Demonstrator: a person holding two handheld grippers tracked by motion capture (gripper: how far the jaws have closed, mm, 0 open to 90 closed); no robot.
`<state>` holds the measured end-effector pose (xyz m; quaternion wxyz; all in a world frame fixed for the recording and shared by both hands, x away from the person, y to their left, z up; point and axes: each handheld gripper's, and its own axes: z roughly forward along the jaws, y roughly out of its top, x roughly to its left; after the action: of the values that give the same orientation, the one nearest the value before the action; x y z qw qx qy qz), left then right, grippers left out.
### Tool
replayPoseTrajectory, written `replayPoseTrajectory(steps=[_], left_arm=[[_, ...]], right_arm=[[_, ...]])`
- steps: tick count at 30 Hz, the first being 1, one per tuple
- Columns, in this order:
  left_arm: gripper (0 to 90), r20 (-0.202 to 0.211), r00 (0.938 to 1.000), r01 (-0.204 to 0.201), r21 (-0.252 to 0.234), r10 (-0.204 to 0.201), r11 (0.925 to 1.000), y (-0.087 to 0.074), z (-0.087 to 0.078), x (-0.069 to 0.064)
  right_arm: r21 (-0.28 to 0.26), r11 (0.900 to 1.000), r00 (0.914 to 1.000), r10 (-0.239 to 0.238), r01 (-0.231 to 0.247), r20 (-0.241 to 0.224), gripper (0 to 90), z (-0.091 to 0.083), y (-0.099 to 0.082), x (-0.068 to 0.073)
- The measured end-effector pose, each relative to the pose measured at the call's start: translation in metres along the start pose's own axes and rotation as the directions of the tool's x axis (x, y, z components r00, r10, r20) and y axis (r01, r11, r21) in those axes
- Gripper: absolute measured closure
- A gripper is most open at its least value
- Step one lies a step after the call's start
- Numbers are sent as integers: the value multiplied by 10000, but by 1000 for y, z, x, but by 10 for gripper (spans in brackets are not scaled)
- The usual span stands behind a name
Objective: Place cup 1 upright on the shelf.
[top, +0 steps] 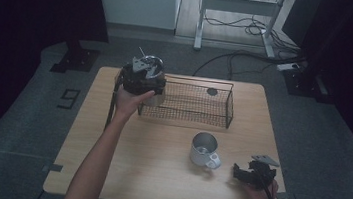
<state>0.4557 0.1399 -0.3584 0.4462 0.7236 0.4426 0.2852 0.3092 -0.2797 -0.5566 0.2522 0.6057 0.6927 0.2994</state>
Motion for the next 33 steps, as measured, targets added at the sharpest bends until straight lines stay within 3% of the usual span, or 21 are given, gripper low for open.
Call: replayPoseTrajectory(steps=[21,33], left_arm=[[40,157,9999,-51,176,48,9998,0,25,-12],[40,107,9999,82,232,-85,9997,0,36,-10]], right_arm=[[-6,10000,10000,4,-4,3,23,0,0,0],[-16,10000,10000,-18,18,3,24,0,0,0]])
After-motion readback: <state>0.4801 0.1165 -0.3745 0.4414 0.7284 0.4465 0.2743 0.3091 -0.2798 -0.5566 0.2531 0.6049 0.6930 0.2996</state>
